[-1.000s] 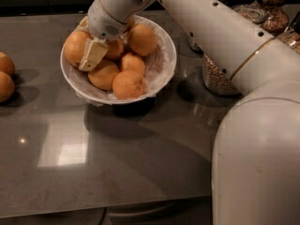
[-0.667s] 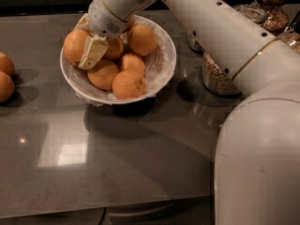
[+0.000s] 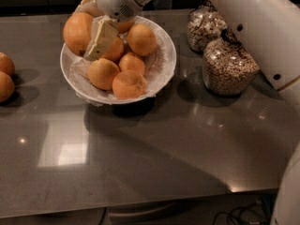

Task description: Pick orange from white bowl

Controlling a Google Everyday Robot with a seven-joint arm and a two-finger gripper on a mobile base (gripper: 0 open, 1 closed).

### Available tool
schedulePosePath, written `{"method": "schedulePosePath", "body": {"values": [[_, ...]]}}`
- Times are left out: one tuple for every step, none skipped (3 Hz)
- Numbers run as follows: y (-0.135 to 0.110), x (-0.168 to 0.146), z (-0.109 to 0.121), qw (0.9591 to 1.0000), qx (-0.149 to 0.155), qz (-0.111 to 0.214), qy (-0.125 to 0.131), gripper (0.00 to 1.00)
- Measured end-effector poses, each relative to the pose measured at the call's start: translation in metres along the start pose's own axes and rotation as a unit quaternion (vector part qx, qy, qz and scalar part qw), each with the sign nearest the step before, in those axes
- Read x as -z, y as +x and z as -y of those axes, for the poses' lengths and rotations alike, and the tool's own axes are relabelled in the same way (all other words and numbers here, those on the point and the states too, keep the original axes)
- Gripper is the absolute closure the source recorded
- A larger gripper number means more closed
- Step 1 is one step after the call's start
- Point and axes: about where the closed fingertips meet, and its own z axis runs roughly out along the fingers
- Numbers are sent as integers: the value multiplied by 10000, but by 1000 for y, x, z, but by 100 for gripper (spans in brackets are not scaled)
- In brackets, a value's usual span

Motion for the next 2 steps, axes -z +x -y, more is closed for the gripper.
{"method": "schedulePosePath", "body": {"values": [[-6,42,-18,9995,9,-190,249,100],[-7,81,-44,9981,33,-445,416,100]]}}
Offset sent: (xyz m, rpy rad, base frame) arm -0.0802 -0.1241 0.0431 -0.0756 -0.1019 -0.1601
